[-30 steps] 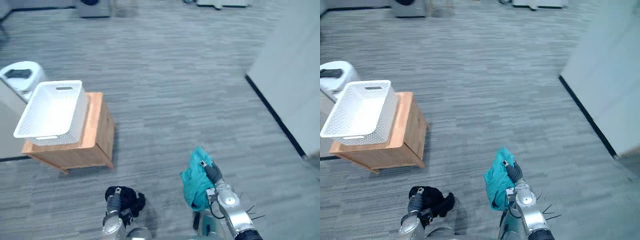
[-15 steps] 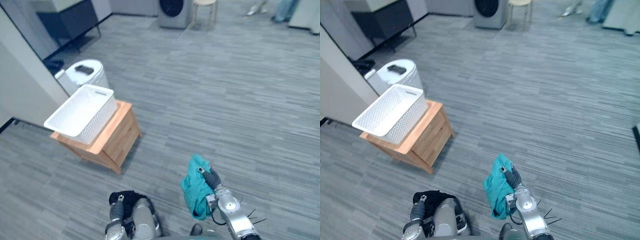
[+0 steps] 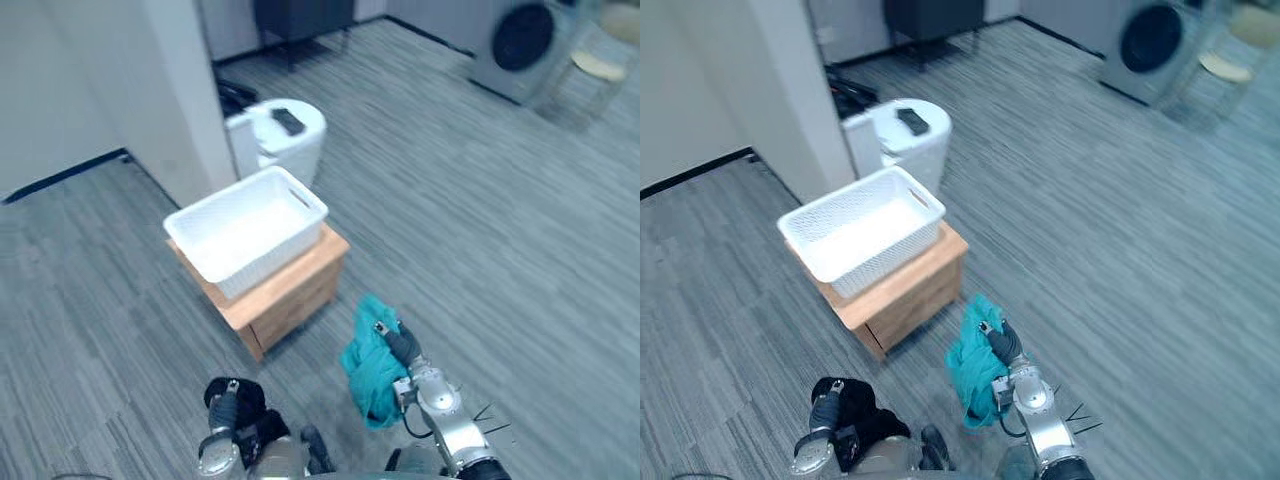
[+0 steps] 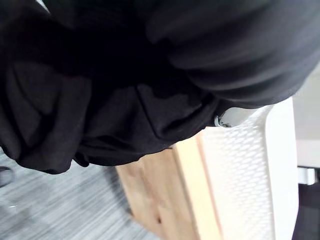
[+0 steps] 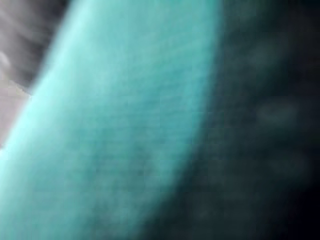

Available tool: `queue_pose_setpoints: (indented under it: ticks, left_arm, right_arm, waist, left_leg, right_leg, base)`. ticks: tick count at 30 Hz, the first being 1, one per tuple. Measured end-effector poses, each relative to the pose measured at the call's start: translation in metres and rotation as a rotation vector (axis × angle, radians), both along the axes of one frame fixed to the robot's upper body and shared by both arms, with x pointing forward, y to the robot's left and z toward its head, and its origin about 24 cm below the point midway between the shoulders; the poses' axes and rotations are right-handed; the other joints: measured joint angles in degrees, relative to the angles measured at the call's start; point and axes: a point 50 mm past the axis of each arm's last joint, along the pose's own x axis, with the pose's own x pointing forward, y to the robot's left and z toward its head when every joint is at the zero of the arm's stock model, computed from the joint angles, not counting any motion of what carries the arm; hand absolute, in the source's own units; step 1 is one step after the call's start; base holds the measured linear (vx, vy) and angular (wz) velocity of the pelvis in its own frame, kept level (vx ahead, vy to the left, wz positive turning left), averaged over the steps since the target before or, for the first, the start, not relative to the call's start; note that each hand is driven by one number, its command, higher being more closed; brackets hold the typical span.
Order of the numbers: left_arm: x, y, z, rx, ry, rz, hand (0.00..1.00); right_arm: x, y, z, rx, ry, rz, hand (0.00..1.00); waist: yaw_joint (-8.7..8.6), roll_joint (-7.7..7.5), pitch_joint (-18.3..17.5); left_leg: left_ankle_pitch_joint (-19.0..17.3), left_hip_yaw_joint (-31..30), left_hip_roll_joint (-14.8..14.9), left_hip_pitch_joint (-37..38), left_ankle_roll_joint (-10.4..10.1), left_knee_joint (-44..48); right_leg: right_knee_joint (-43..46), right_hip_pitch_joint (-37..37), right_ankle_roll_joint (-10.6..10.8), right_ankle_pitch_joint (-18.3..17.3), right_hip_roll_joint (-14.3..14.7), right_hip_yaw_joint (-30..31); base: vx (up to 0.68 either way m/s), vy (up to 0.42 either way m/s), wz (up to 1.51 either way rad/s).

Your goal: Tidy the bed and pick cloth on bed and put in laundry

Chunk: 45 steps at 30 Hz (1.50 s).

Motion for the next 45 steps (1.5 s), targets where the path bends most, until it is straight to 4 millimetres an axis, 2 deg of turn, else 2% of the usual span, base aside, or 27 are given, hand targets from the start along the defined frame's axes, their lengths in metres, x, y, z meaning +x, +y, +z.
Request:
queue_pose_setpoints:
  ticks: [1, 2, 3, 4, 6, 7, 8, 9, 10, 11, 12, 13, 14, 15, 16, 18, 19, 20, 22, 26, 28, 32, 34, 38, 42, 44, 45]
  left_arm:
    - [0.004, -0.002, 0.001, 0.008, -0.006, -0.017, 1.0]
    - [0.005, -0.002, 0.001, 0.011, -0.006, -0.023, 1.0]
    - [0.008, -0.005, 0.0, 0.017, -0.004, -0.037, 1.0]
    - [0.007, -0.007, -0.004, 0.034, 0.022, -0.055, 1.0]
    - [0.003, -0.005, -0.008, 0.053, 0.05, -0.077, 1.0]
    - [0.0, -0.006, -0.01, 0.059, 0.062, -0.09, 1.0]
    - [-0.013, 0.002, -0.013, 0.08, 0.094, -0.085, 1.0]
    - [-0.018, 0.005, -0.013, 0.085, 0.104, -0.075, 1.0]
    - [-0.025, 0.003, -0.016, 0.07, 0.122, -0.058, 1.0]
    - [-0.029, -0.001, -0.018, 0.05, 0.128, -0.037, 1.0]
    - [-0.031, -0.005, -0.018, 0.035, 0.131, -0.028, 1.0]
    - [-0.035, -0.009, -0.02, 0.018, 0.142, -0.016, 1.0]
    - [-0.035, -0.016, -0.02, -0.005, 0.14, -0.018, 1.0]
    - [-0.035, -0.016, -0.02, -0.007, 0.137, -0.018, 1.0]
    - [-0.026, -0.02, -0.012, -0.021, 0.082, -0.022, 1.0]
    - [-0.019, -0.02, -0.007, -0.02, 0.051, -0.028, 1.0]
    - [-0.013, -0.019, -0.004, -0.016, 0.031, -0.033, 1.0]
    - [-0.011, -0.019, -0.003, -0.014, 0.022, -0.035, 1.0]
    - [-0.002, -0.016, 0.002, 0.003, -0.006, -0.052, 1.0]
    - [-0.002, -0.014, 0.003, 0.014, -0.013, -0.074, 1.0]
    - [-0.002, -0.012, 0.003, 0.019, -0.009, -0.097, 1.0]
    - [-0.003, -0.017, 0.0, 0.021, 0.01, -0.14, 1.0]
    - [0.001, -0.023, 0.0, 0.014, 0.0, -0.164, 1.0]
    - [0.008, -0.036, 0.004, -0.008, -0.038, -0.212, 1.0]
    - [0.018, -0.042, 0.012, -0.028, -0.09, -0.242, 1.0]
    - [0.023, -0.041, 0.018, -0.02, -0.127, -0.244, 1.0]
    - [0.027, -0.041, 0.025, -0.017, -0.165, -0.244, 1.0]
  right_arm:
    - [0.0, 0.001, 0.0, 0.003, -0.002, 0.0, 1.0]
    - [0.0, 0.001, 0.0, 0.004, 0.0, -0.001, 1.0]
    - [-0.001, 0.0, -0.001, 0.003, 0.004, -0.004, 1.0]
    - [-0.002, -0.001, -0.002, 0.001, 0.008, -0.007, 1.0]
    - [-0.006, -0.002, -0.004, 0.002, 0.018, -0.014, 1.0]
    - [-0.01, -0.002, -0.005, 0.006, 0.028, -0.019, 1.0]
    - [-0.018, -0.001, -0.005, 0.022, 0.028, -0.025, 1.0]
    - [-0.019, 0.0, -0.003, 0.023, 0.02, -0.021, 1.0]
    - [-0.018, -0.003, 0.002, 0.019, -0.003, -0.023, 1.0]
    - [-0.015, -0.007, 0.012, 0.008, -0.05, -0.03, 1.0]
    - [-0.013, -0.01, 0.019, 0.0, -0.082, -0.041, 1.0]
    - [-0.01, -0.013, 0.028, -0.002, -0.123, -0.055, 1.0]
    - [-0.003, -0.016, 0.036, -0.003, -0.164, -0.083, 1.0]
    - [-0.002, -0.017, 0.037, -0.004, -0.169, -0.087, 1.0]
    - [0.012, -0.028, 0.051, -0.017, -0.236, -0.137, 1.0]
    - [0.018, -0.042, 0.061, -0.037, -0.278, -0.191, 1.0]
    - [0.018, -0.056, 0.066, -0.063, -0.302, -0.24, 1.0]
    - [0.018, -0.061, 0.067, -0.071, -0.306, -0.264, 1.0]
    - [0.018, -0.091, 0.089, -0.131, -0.397, -0.356, 1.0]
    - [0.038, -0.108, 0.133, -0.208, -0.564, -0.374, 1.0]
    - [0.052, -0.102, 0.157, -0.234, -0.653, -0.318, 1.0]
    - [0.078, -0.077, 0.178, -0.286, -0.716, -0.146, 1.0]
    - [0.088, -0.066, 0.175, -0.303, -0.694, -0.089, 1.0]
    - [0.103, -0.043, 0.159, -0.346, -0.608, 0.035, 1.0]
    - [0.11, -0.023, 0.136, -0.365, -0.512, 0.113, 1.0]
    - [0.115, -0.018, 0.133, -0.381, -0.488, 0.134, 1.0]
    - [0.121, -0.014, 0.135, -0.387, -0.481, 0.138, 1.0]
  waist:
    - [-0.25, 0.03, 0.0]
    - [-0.25, 0.0, 0.0]
    - [-0.28, -0.09, 0.0]
    - [-0.33, -0.91, -0.4]
    - [-0.59, -1.16, -0.2]
    - [-0.43, -1.64, -0.2]
    - [-0.2, -2.51, -0.8]
    - [-0.32, -2.6, -1.0]
    - [-1.23, -1.24, -0.8]
    - [-1.94, 1.25, -1.1]
    - [-1.84, 2.08, -1.0]
    - [-1.64, 2.31, -0.8]
    - [-1.37, 2.07, -0.8]
    - [-1.38, 2.03, -0.8]
    - [-1.26, 1.61, -0.9]
    - [-1.47, 2.27, -0.9]
    - [-1.61, 2.81, -1.3]
    - [-1.64, 1.79, -1.4]
    - [-2.61, 0.47, -2.1]
    - [-3.15, -0.02, -3.0]
    - [-2.9, -1.13, -3.8]
    - [-2.6, -1.4, -3.9]
    - [-1.57, -1.38, -3.9]
    - [-1.31, -0.65, -3.4]
    - [-0.05, 1.51, -0.5]
    - [0.0, 2.32, 0.4]
    - [0.01, 3.37, 2.0]
  left_leg:
    - [-0.5, -3.5, -0.6, 1.0, -0.9, -0.6]
    - [-0.6, -5.1, -0.9, 1.3, -1.4, -0.7]
    - [-1.0, -7.9, -1.5, 2.1, -2.0, -1.0]
    - [-1.5, -11.4, -2.2, 2.6, -2.9, -1.1]
    - [-2.4, -15.2, -2.6, 4.1, -4.6, -1.2]
    - [-3.4, -16.8, -2.7, 5.8, -6.1, -1.2]
    - [-7.7, -20.3, -1.6, 7.0, -8.7, 2.4]
    - [-9.9, -20.7, 0.0, 7.1, -9.9, 5.1]
    - [-12.1, -20.8, 4.8, 6.3, -11.1, 12.2]
    - [-11.2, -17.1, 10.7, -0.1, -10.2, 26.9]
    - [-9.2, -13.6, 14.3, -3.0, -10.0, 34.0]
    - [-7.2, -8.6, 19.3, -5.8, -10.6, 40.5]
    - [-8.0, -4.1, 20.3, -6.4, -10.3, 39.5]
    - [-8.3, -3.8, 20.2, -6.5, -10.3, 39.2]
    - [-9.2, -1.7, 16.6, -8.2, -10.7, 31.4]
    - [-7.9, -1.5, 13.5, -8.5, -11.3, 21.4]
    - [-3.0, -1.4, 11.5, -7.1, -9.2, 14.8]
    - [-1.8, -1.2, 10.1, -5.7, -9.6, 12.4]
    - [1.4, -1.2, 5.7, -0.6, -8.7, 3.4]
    - [3.4, -1.3, 4.1, 2.1, -9.0, -2.6]
    - [4.4, -1.5, 4.0, 1.9, -9.7, -4.3]
    - [6.8, -2.8, 3.7, 1.2, -10.5, -7.1]
    - [8.4, -3.3, 3.4, 0.4, -10.7, -8.7]
    - [12.1, -5.8, 2.8, -2.7, -10.2, -11.9]
    - [13.7, -7.6, 1.7, -5.5, -9.7, -14.2]
    - [14.0, -7.7, 1.3, -7.7, -9.8, -14.2]
    - [15.2, -7.8, 1.4, -9.2, -9.4, -14.3]
  right_leg:
    - [-12.7, -1.8, 0.4, 0.5, 1.8, 6.2]
    - [-18.9, -2.1, 0.7, 1.3, 2.7, 9.5]
    - [-29.6, -2.5, 1.3, 4.4, 3.6, 15.3]
    - [-36.4, -4.1, 4.2, 7.4, 3.7, 21.0]
    - [-37.4, -4.9, 5.7, 8.5, 2.9, 21.9]
    - [-37.2, -4.0, 4.5, 9.2, 2.4, 21.4]
    - [-35.0, -1.5, 2.2, 9.5, 2.6, 19.7]
    - [-34.0, -0.1, 1.8, 9.9, 3.5, 18.9]
    - [-32.8, 2.2, 2.4, 9.8, 5.7, 15.5]
    - [-33.3, 4.9, 1.4, 9.7, 8.0, 11.4]
    - [-34.4, 6.7, 0.3, 10.3, 9.4, 10.3]
    - [-36.3, 9.5, -2.1, 11.8, 11.3, 10.0]
    - [-37.1, 11.1, -3.6, 11.2, 11.5, 10.3]
    - [-37.2, 11.1, -3.7, 11.2, 11.5, 10.4]
    - [-37.1, 10.8, -3.6, 11.5, 10.5, 11.2]
    - [-37.1, 10.9, -3.5, 11.4, 10.5, 11.7]
    - [-37.1, 11.6, -2.8, 10.9, 10.2, 11.7]
    - [-37.2, 12.1, -2.6, 10.8, 9.3, 11.8]
    - [-37.4, 13.6, -2.3, 10.7, 7.2, 11.5]
    - [-37.9, 14.5, -1.3, 11.7, 6.9, 11.7]
    - [-39.7, 14.4, -1.8, 12.2, 7.1, 11.6]
    - [-40.9, 13.9, -1.7, 12.5, 7.4, 11.2]
    - [-41.1, 12.4, -2.0, 12.7, 7.5, 11.1]
    - [-42.3, 9.9, -2.5, 14.4, 7.6, 9.4]
    - [-43.3, 7.9, -2.4, 15.4, 7.0, 9.0]
    - [-43.8, 6.4, -2.4, 15.3, 6.8, 8.8]
    - [-43.8, 5.3, -2.3, 15.3, 6.9, 8.4]
  base:
    - [0.41, -0.18, 1.57]
    - [0.38, -0.221, 1.45]
    - [0.35, -0.254, 1.39]
    - [0.41, -0.338, 1.51]
    - [0.33, -0.327, 1.22]
    - [0.38, -0.397, 1.37]
    - [0.39, -0.445, 1.33]
    - [0.42, -0.5, 1.51]
    - [0.42, -0.588, 1.39]
    - [0.39, -0.555, 1.25]
    - [0.31, -0.412, 0.8]
    - [0.27, -0.25, 0.2]
    - [0.28, -0.21, 0.02]
    - [0.36, -0.239, -0.33]
    - [0.28, -0.144, -0.35]
    - [0.27, -0.04, -0.32]
    - [0.24, 0.03, -0.13]
    - [0.23, 0.032, 0.17]
    - [0.22, 0.062, 0.32]
    - [0.1, 0.078, 0.09]
    - [0.04, 0.002, 0.05]
    - [-0.02, -0.022, 0.13]
    - [-0.08, -0.014, 0.22]
    - [-0.11, 0.012, 0.34]
    - [-0.17, 0.07, 0.25]
    - [-0.18, 0.059, 0.35]
    - [-0.17, 0.035, 0.29]
